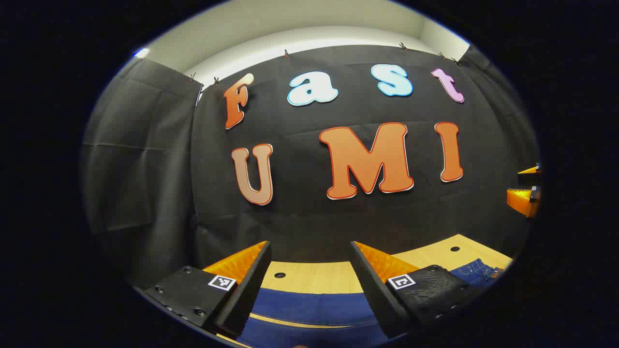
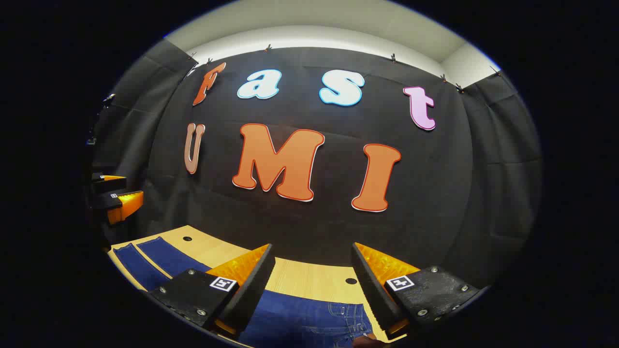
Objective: Grasp the waist and the cuffs of the jeans and fold them to make the two legs overlap; first hold the waist and fold one-third of the jeans toward the cuffs, then hold the cuffs and fold the remaining one-third in the same direction to finish folding.
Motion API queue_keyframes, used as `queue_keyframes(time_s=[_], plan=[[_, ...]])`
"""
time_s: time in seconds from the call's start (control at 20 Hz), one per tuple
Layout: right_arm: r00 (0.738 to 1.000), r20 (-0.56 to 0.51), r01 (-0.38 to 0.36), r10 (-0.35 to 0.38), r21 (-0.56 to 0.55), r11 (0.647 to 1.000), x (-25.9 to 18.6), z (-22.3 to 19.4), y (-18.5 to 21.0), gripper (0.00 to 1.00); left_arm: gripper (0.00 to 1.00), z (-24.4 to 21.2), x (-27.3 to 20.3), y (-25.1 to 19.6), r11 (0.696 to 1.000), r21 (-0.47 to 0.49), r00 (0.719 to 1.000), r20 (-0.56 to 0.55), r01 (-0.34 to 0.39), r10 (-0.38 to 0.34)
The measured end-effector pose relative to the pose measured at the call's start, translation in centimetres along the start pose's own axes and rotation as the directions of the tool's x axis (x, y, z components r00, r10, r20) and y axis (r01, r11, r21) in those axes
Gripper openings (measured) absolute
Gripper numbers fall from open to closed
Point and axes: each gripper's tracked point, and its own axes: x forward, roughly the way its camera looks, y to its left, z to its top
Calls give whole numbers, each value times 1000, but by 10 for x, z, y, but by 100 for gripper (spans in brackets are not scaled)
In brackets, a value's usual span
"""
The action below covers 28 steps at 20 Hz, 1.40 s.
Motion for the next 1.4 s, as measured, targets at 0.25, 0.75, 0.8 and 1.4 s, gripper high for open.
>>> queue_keyframes(time_s=[0.25,0.75,0.8,1.4], plan=[[1000,-2,25,-25,-9,1000,5,3,13,97,98,-4,19,-2,996,-42,997,22,76,-75],[998,-20,65,-64,25,998,26,10,60,94,98,4,48,51,994,-8,990,82,112,-111],[997,-27,72,-71,25,997,28,7,60,94,98,-3,50,58,995,-16,993,67,102,-101],[934,-298,231,-199,76,970,13,-83,-7,97,98,-115,47,201,987,-89,969,-220,-136,114]])
